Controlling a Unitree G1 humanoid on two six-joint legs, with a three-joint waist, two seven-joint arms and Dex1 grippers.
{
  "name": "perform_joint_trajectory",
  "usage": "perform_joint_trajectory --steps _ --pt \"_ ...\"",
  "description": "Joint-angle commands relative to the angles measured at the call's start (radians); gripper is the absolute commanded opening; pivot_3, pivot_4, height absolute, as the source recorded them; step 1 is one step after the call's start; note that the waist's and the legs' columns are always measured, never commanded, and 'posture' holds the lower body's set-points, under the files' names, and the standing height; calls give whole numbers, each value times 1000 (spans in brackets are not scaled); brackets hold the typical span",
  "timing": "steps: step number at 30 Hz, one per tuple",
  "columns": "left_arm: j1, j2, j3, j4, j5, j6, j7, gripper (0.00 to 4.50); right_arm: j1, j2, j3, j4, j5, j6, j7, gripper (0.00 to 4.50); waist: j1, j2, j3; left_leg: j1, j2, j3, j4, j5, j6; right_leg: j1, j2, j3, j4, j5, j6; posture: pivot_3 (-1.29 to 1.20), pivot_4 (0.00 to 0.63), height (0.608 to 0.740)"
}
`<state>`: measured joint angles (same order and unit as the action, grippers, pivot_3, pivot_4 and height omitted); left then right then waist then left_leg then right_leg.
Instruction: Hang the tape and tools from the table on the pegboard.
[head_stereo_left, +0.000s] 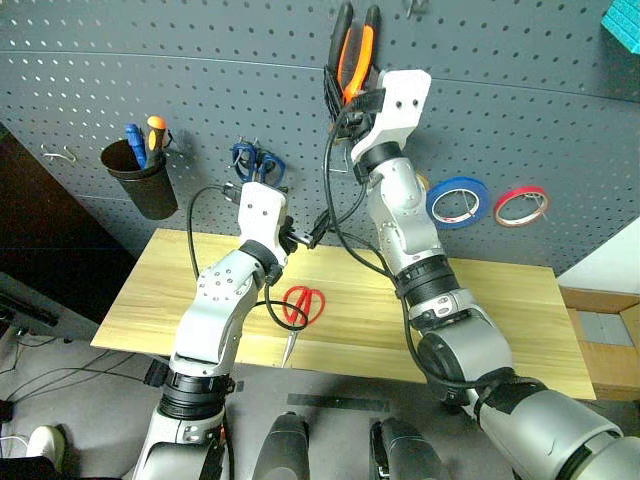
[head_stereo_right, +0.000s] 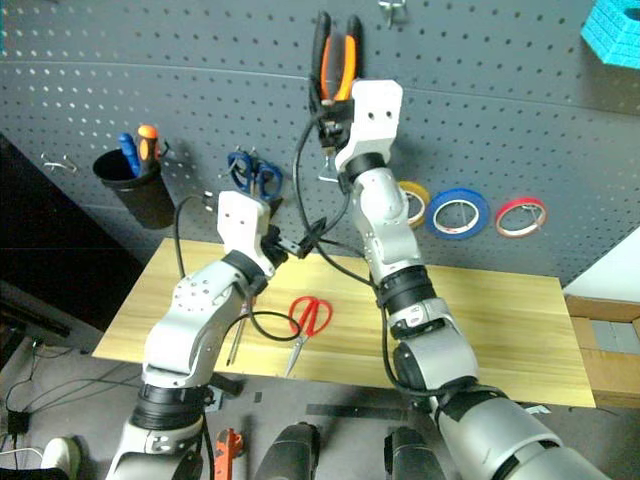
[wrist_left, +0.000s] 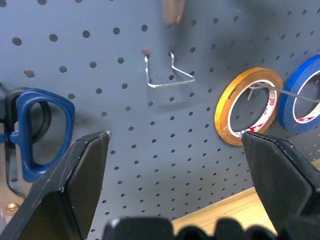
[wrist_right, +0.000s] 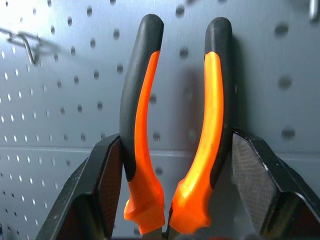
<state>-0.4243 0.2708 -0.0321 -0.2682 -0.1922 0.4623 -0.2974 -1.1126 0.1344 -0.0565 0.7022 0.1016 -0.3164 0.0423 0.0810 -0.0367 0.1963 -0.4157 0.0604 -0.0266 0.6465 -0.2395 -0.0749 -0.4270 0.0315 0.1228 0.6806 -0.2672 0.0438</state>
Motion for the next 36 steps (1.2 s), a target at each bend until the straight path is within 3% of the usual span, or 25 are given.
perform_joint_trajectory --steps 1,12,36 --pt "-13 6 8 -42 -2 -1 -8 4500 -8 23 -4 50 -10 -90 -19 2682 0 0 0 0 0 0 0 0 0 0 0 0 0 0 0 293 183 740" --pt "22 32 22 -100 -13 49 -6 4500 14 17 32 251 -125 -282 -157 2682 9 1 1 1 0 -1 -1 0 0 1 0 -1 0 0 -1 329 195 740" --pt "66 50 44 -182 -17 108 -1 4500 -52 13 29 400 -173 -361 -301 2682 33 1 1 3 0 -2 -1 0 0 2 1 -2 0 -1 -2 387 194 740"
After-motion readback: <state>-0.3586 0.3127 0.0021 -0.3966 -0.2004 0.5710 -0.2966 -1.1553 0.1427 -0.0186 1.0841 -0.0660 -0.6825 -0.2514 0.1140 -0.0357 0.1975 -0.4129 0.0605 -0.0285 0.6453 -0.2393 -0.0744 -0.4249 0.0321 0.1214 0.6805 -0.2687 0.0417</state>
